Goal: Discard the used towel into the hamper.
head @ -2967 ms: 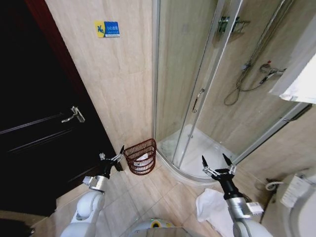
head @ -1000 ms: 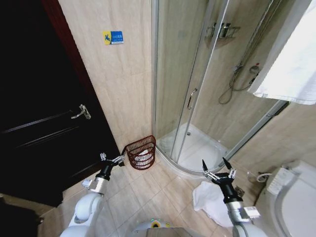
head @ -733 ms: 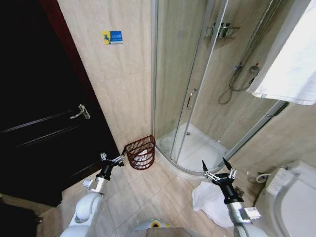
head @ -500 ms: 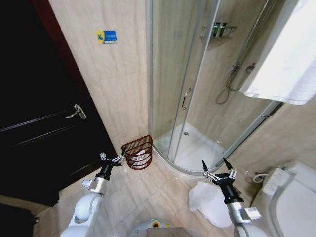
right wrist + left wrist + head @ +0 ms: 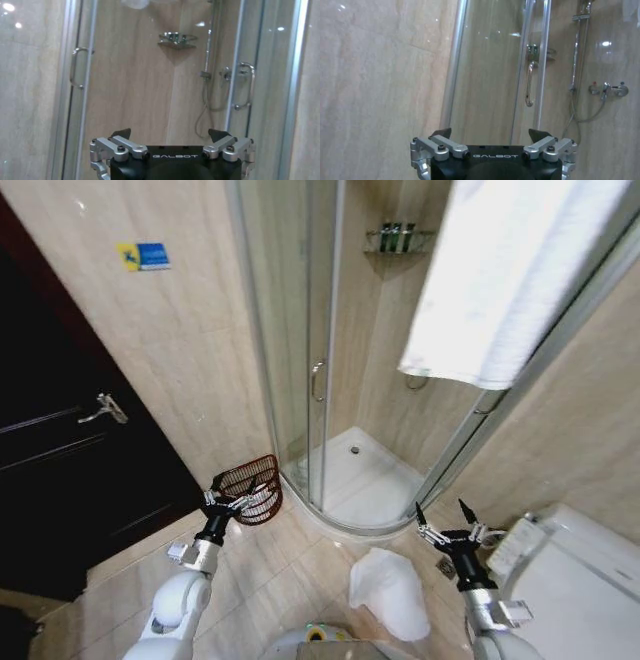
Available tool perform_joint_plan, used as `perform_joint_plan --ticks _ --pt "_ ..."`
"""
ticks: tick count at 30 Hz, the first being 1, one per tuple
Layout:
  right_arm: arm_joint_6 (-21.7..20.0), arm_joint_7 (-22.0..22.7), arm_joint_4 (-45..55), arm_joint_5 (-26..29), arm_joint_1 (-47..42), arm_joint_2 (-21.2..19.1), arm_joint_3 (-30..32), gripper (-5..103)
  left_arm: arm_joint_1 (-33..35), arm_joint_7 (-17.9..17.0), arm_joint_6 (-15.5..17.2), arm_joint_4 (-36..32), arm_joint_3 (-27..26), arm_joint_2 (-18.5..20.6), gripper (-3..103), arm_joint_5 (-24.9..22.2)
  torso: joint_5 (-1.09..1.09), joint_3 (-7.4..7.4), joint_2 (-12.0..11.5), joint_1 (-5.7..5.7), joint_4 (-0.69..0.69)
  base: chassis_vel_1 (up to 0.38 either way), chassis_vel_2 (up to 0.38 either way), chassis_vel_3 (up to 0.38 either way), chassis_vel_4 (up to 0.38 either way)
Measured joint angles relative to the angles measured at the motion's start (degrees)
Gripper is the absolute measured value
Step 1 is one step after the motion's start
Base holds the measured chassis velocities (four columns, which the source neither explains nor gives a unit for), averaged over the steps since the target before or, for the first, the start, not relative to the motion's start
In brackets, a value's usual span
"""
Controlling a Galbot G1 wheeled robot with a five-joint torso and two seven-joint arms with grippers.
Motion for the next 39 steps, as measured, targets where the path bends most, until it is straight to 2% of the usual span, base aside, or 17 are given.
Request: perform_joint_plan --ticks 9,12,13,14,16,17,20,21,25,27,29,30,33,34,37,38,39 --pt "-4.3 0.3 1.6 8.9 -0.1 -4.1 5.5 100 -0.2 -0.2 0.0 0.3 -0.4 0.5 100 -0.5 0.01 -0.03 0.0 -0.07 -0.01 0.033 0.010 -0.035 -0.004" --pt "-15.8 0.4 7.7 19.1 4.2 -10.2 15.7 100 -0.8 -0.3 0.0 0.5 -0.5 0.6 100 -0.6 0.00 -0.03 0.0 -0.06 0.00 0.009 0.020 -0.020 -0.009" --pt "-18.2 1.0 8.4 21.4 5.2 -11.7 17.9 100 -0.8 -0.3 0.0 0.3 -0.4 0.6 100 -0.6 0.02 -0.03 0.0 -0.05 0.00 0.000 0.000 0.000 0.000" --pt "-18.2 1.0 8.4 21.4 5.2 -11.7 17.9 100 -0.8 -0.3 0.0 0.3 -0.4 0.6 100 -0.6 0.02 -0.03 0.0 -0.05 0.00 0.000 0.000 0.000 0.000" --pt "-22.4 2.0 8.9 27.0 5.9 -16.9 23.9 100 -0.8 -0.3 0.1 -0.2 -0.6 0.8 100 -0.8 0.02 -0.03 0.0 -0.05 0.00 -0.032 -0.006 0.017 0.008" --pt "-22.4 2.0 8.9 27.0 5.9 -16.9 23.9 100 -0.8 -0.3 0.1 -0.2 -0.6 0.8 100 -0.8 0.02 -0.03 0.0 -0.05 0.00 0.000 0.000 0.000 0.000" --pt "-23.8 2.1 7.5 33.2 4.3 -25.4 31.5 100 -1.2 -0.3 0.3 -0.5 -1.0 1.3 100 -1.5 0.01 -0.04 0.0 -0.05 -0.01 0.000 0.000 0.000 0.000" --pt "-23.8 2.1 7.5 33.2 4.3 -25.4 31.5 100 -1.2 -0.3 0.3 -0.5 -1.0 1.3 100 -1.5 0.01 -0.04 0.0 -0.05 -0.01 0.000 0.000 0.000 0.000" --pt "-27.8 2.8 6.1 40.5 5.4 -34.9 38.0 100 -1.4 -0.3 0.6 -0.8 -1.1 1.4 100 -1.6 0.01 -0.05 0.0 -0.07 -0.02 0.000 0.000 0.000 0.000" --pt "-28.9 3.1 5.8 42.0 6.3 -37.0 38.8 100 -1.4 -0.3 0.6 -0.9 -1.0 1.4 100 -1.6 0.01 -0.05 0.0 -0.07 -0.02 0.000 0.000 0.000 0.000" --pt "-31.1 4.5 4.4 46.7 8.8 -44.2 40.5 100 -1.2 -0.3 0.8 -1.3 -1.0 1.2 100 -1.5 0.01 -0.05 -0.1 -0.07 0.00 0.000 0.000 0.000 0.000" --pt "-31.1 4.5 4.4 46.7 8.8 -44.2 40.5 100 -1.2 -0.3 0.8 -1.3 -1.0 1.2 100 -1.5 0.01 -0.05 -0.1 -0.07 0.00 0.000 0.000 0.000 0.000" --pt "-31.9 5.6 0.6 52.7 12.0 -53.7 41.4 100 -0.7 -0.3 1.2 -1.8 -1.1 0.7 100 -1.2 0.00 -0.05 -0.1 -0.06 0.00 0.000 0.000 0.000 0.000" --pt "-31.9 5.6 0.6 52.7 12.0 -53.7 41.4 100 -0.7 -0.3 1.2 -1.8 -1.1 0.7 100 -1.2 0.00 -0.05 -0.1 -0.06 0.00 0.000 0.000 0.000 0.000" --pt "-32.1 6.8 -3.6 56.8 16.2 -61.3 41.4 100 -0.9 -0.3 1.8 -1.9 -1.2 0.0 100 -0.2 0.00 -0.04 -0.1 -0.06 0.01 0.000 0.000 0.000 0.000" --pt "-32.1 6.8 -3.6 56.8 16.2 -61.3 41.4 100 -0.9 -0.3 1.8 -1.9 -1.2 0.0 100 -0.2 0.00 -0.04 -0.1 -0.06 0.01 0.000 0.000 0.000 0.000" --pt "-32.2 6.9 -5.0 57.7 17.5 -63.8 41.4 100 -1.2 -0.3 2.2 -1.9 -1.2 -0.4 100 0.2 -0.01 -0.05 -0.1 -0.06 0.00 0.000 0.000 0.000 0.000"
